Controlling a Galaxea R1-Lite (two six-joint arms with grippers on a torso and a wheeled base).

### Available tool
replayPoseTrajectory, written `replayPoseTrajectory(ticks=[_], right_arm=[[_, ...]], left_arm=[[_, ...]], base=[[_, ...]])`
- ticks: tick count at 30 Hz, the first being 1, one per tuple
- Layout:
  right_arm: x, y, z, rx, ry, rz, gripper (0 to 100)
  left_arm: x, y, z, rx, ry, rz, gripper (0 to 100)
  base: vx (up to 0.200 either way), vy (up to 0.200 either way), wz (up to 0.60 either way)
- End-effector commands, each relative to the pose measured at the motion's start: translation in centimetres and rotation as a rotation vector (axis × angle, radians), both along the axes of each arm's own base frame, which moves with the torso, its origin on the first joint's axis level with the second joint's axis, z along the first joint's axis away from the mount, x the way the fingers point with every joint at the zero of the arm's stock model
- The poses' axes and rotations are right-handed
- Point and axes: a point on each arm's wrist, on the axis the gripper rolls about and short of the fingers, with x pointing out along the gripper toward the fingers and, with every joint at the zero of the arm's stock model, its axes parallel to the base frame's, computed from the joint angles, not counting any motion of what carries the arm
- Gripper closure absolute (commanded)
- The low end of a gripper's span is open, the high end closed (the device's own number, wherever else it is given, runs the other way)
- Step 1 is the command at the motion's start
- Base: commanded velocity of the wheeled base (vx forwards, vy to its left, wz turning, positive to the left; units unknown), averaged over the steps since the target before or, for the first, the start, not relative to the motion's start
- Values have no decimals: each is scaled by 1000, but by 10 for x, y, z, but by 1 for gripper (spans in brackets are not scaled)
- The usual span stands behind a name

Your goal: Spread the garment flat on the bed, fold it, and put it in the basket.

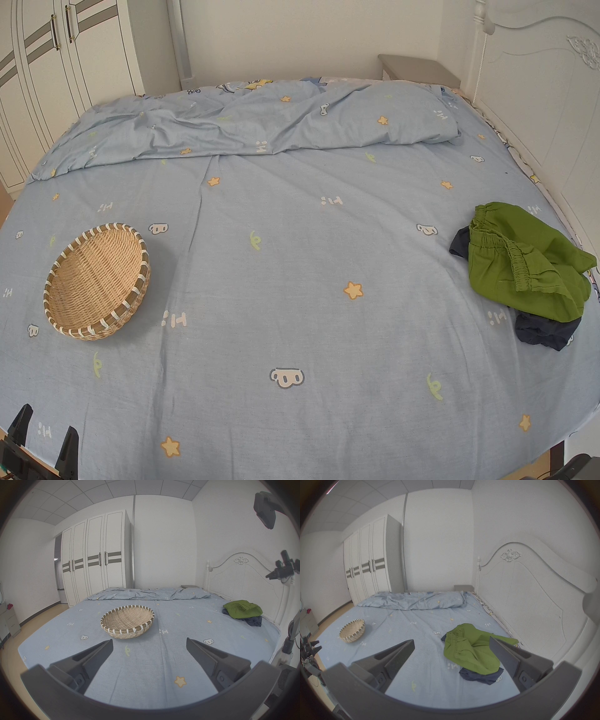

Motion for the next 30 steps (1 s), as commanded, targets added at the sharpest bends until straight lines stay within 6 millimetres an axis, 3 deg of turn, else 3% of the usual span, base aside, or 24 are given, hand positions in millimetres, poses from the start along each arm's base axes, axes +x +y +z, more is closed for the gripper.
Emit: replayPoseTrajectory(ticks=[1,2,3,4,8,15,19,25,30], right_arm=[[221,25,4,-156,351,-51,0],[221,25,4,-156,351,-51,0],[257,30,-10,-173,396,-79,0],[268,31,-16,-187,417,-99,0],[299,39,-33,-253,463,-172,0],[315,46,-40,-274,480,-168,0],[334,50,-67,-292,547,-160,0],[337,50,-69,-301,554,-156,0],[342,38,-75,-319,575,-203,0]], left_arm=[[0,0,-5,0,1,0,0],[0,0,-5,0,1,0,0],[0,0,-5,0,1,0,0],[0,0,-5,0,1,2,0],[0,0,-5,0,1,2,0],[0,0,-5,0,1,0,0],[0,0,-5,0,1,2,0],[0,0,-5,0,1,2,0],[0,0,-5,0,1,0,0]], base=[[0,0,0],[0,0,0],[0,0,0],[0,0,0],[0,0,0],[0,0,0],[0,0,0],[0,0,0],[0,0,0]])
